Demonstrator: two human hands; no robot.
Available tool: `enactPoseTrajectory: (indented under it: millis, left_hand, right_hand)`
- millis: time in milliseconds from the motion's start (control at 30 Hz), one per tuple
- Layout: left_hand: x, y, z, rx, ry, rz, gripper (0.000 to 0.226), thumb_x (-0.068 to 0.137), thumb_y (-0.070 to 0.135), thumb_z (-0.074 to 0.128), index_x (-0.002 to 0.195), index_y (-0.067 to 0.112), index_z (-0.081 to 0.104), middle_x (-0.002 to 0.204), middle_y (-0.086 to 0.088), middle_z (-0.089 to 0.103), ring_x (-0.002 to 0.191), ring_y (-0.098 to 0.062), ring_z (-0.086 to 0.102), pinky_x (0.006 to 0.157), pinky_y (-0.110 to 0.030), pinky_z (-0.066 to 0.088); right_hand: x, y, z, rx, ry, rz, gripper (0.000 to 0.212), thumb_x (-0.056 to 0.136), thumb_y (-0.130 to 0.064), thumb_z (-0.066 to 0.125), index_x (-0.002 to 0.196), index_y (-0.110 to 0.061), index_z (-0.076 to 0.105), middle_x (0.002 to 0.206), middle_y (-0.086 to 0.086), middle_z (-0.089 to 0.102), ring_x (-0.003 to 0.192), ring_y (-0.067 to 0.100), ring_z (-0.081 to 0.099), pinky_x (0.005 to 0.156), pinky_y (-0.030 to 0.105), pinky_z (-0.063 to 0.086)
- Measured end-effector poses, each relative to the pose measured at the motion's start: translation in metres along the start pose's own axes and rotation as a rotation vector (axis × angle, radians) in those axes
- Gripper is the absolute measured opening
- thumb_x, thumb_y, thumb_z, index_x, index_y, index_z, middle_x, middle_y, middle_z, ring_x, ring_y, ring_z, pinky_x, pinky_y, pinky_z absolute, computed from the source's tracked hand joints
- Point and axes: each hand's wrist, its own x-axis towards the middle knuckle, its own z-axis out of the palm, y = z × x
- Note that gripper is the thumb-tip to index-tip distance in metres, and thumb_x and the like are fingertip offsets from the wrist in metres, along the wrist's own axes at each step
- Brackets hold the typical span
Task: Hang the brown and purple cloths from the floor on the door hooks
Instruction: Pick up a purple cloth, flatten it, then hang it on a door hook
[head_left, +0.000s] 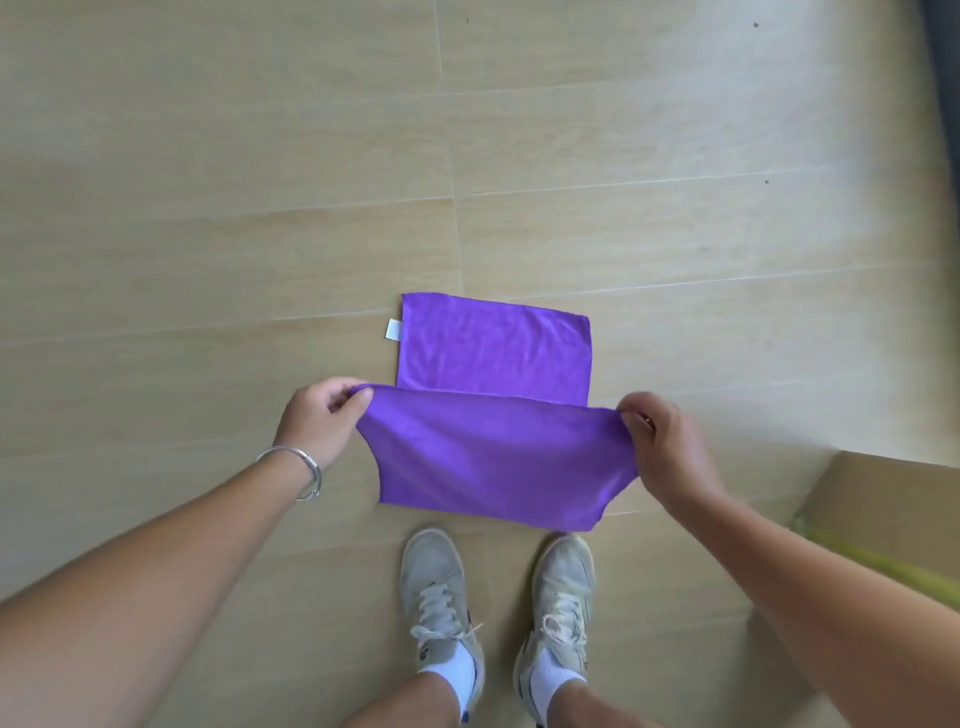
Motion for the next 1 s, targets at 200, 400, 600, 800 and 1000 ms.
enactPoseTrajectory:
  millis: [200,400,600,800,1000]
  left_hand:
    - [0.129,-0.023,0.047,-0.001,0.063,0.074,0.021,0.09,0.023,0.062,0.074,0.037,0.065,0.072,0.015,0.067,0.064,-0.004,0.057,0.067,-0.024,0.045]
    - [0.238,-0.052,0.096,0.111,-0.039,0.015,0.012,0.09,0.018,0.059,0.082,0.024,0.067,0.074,-0.001,0.071,0.067,-0.022,0.067,0.062,-0.026,0.057]
    - [0.262,-0.056,0.116,0.509,0.135,0.36,0.05,0.076,0.02,0.074,0.122,0.016,0.054,0.111,-0.006,0.055,0.097,-0.025,0.058,0.088,-0.041,0.051]
    - [0.2,-0.073,0.119,1.038,-0.197,0.977,0.046,0.075,0.041,0.073,0.114,0.017,0.065,0.108,-0.007,0.062,0.094,-0.029,0.063,0.08,-0.037,0.054]
    - [0.207,-0.102,0.125,1.362,-0.273,0.773,0.082,0.087,0.066,0.042,0.15,0.037,-0.001,0.16,-0.01,0.004,0.147,-0.028,0.005,0.117,-0.047,0.012]
  right_hand:
    - [0.129,0.024,0.053,0.059,0.104,-0.04,0.019,0.091,-0.016,0.055,0.086,-0.029,0.067,0.083,-0.008,0.066,0.078,0.011,0.059,0.062,0.017,0.036]
    - [0.244,0.059,0.094,-0.018,0.099,-0.044,0.018,0.092,-0.021,0.055,0.107,-0.025,0.065,0.1,-0.002,0.069,0.085,0.016,0.06,0.067,0.026,0.042]
    - [0.26,0.075,0.109,-0.539,0.158,-0.629,0.039,0.078,-0.014,0.071,0.116,-0.015,0.064,0.119,0.008,0.06,0.109,0.032,0.055,0.091,0.041,0.045]
    - [0.202,0.102,0.133,-0.785,-0.117,-0.955,0.05,0.073,-0.049,0.072,0.112,-0.019,0.066,0.112,0.006,0.063,0.099,0.027,0.063,0.078,0.038,0.054]
    - [0.227,0.097,0.127,-0.982,-0.192,-0.879,0.067,0.073,-0.064,0.063,0.126,-0.023,0.059,0.128,0.011,0.056,0.117,0.032,0.055,0.098,0.046,0.046]
